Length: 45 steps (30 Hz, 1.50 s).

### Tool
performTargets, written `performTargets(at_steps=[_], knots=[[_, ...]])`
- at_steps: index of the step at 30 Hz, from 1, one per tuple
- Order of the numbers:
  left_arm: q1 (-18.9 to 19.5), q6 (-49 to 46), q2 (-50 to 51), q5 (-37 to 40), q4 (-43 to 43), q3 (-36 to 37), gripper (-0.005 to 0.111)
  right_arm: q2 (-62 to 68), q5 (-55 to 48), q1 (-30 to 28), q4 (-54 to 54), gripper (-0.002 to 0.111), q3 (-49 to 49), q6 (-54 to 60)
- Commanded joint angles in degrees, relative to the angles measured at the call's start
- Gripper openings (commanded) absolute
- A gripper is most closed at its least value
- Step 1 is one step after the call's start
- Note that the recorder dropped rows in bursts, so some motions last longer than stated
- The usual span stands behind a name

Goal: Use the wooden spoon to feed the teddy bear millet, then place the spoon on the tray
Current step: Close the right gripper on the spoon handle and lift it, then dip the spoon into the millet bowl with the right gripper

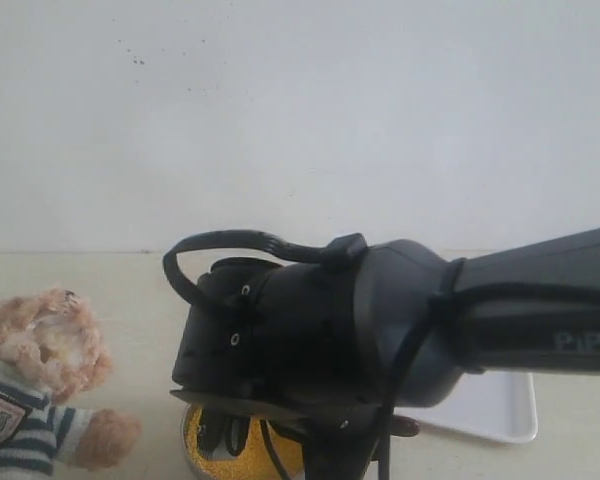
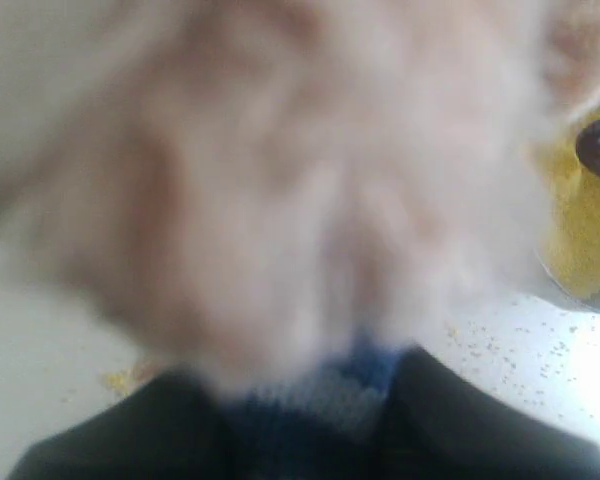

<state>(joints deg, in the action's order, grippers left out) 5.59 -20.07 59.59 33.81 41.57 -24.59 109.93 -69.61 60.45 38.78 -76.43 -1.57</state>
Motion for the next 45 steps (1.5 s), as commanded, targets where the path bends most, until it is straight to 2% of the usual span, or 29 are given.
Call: performTargets(at_steps=[1, 20, 22, 25, 29, 33, 45], knots=[[0.1, 0.1, -0.1, -5.0, 0.5, -0.5, 0.004, 0.2, -0.4, 0.0, 0.9, 0.004, -0.3, 0.2], [0.1, 0.1, -0.1, -15.9, 1.3, -0.5, 0.004, 0.5, -0.4, 0.7, 1.6, 0.004, -0.3, 0.1], [0.1, 0.1, -0.2, -13.2, 1.0, -0.5, 0.004, 0.5, -0.4, 0.7, 1.6, 0.004, -0.3, 0.1], [0.1, -0.6, -0.2, -4.0, 1.0, -0.5, 0.004, 0.5, -0.4, 0.7, 1.5, 0.004, -0.3, 0.1], [0.1, -3.3, -0.2, 4.2, -0.2, -0.5, 0.004, 0.5, -0.4, 0.7, 2.2, 0.004, -0.3, 0.1], [0.1, -5.0, -0.2, 7.3, -4.4, -0.5, 0.004, 0.7, -0.4, 0.7, 4.3, 0.004, -0.3, 0.1], [0.1, -5.0, -0.2, 9.3, -4.4, -0.5, 0.004, 0.8, -0.4, 0.7, -1.8, 0.004, -0.3, 0.5]])
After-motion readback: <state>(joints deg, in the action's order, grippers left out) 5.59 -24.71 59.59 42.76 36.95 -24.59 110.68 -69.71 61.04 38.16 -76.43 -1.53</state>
